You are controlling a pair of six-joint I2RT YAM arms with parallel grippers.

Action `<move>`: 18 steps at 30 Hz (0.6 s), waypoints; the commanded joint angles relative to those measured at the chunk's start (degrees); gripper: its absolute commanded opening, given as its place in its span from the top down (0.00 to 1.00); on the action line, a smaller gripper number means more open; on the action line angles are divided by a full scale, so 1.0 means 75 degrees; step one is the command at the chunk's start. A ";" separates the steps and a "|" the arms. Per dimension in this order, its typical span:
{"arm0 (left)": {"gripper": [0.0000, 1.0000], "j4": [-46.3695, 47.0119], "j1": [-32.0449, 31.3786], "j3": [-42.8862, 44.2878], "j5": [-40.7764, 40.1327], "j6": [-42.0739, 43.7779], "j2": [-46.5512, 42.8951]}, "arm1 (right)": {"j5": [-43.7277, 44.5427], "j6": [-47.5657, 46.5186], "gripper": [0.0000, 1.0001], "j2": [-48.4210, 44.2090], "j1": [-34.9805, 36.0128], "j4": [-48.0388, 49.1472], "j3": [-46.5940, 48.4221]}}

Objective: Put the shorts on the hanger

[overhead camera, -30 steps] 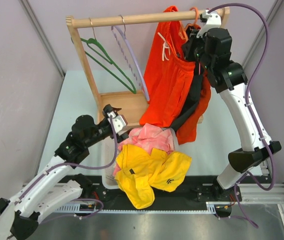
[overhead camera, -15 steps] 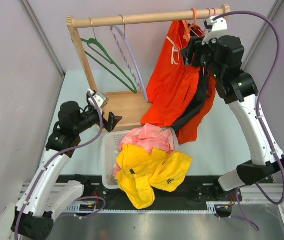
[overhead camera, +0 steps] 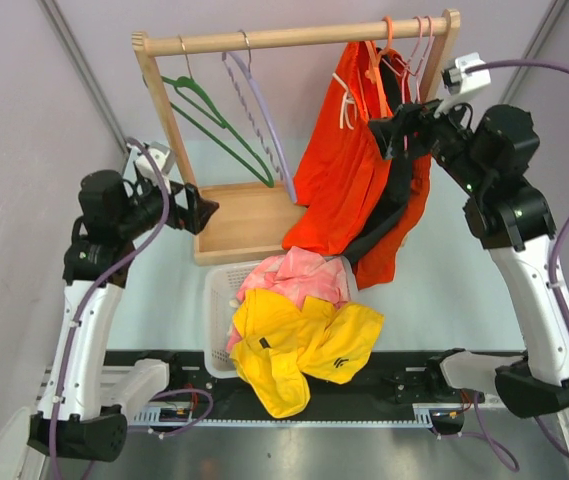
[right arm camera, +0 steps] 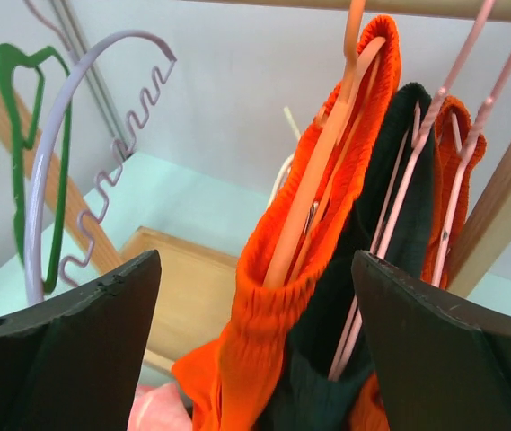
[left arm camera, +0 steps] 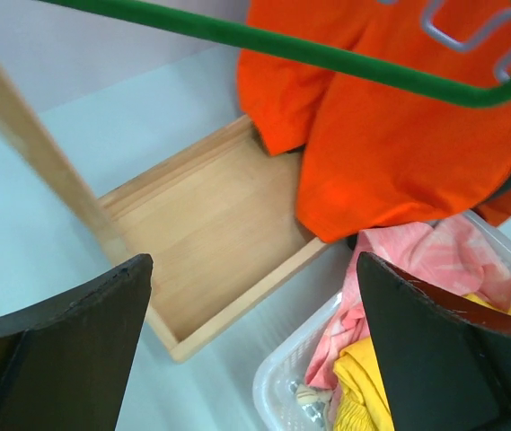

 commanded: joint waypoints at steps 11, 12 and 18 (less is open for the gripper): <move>0.00 -0.3540 0.0330 0.1140 -0.1294 0.1386 0.0135 | -0.1515 -0.0495 0.00 -0.2569 -0.0142 -0.1795 -0.2155; 0.00 -0.3588 0.0330 0.1035 -0.1319 0.1480 0.0052 | -0.1562 -0.0565 0.00 -0.2698 -0.0142 -0.1937 -0.2238; 0.00 -0.3682 0.0330 0.0004 -0.1810 0.2032 -0.0510 | -0.2241 -0.1278 0.00 -0.3285 -0.0142 -0.2992 -0.2917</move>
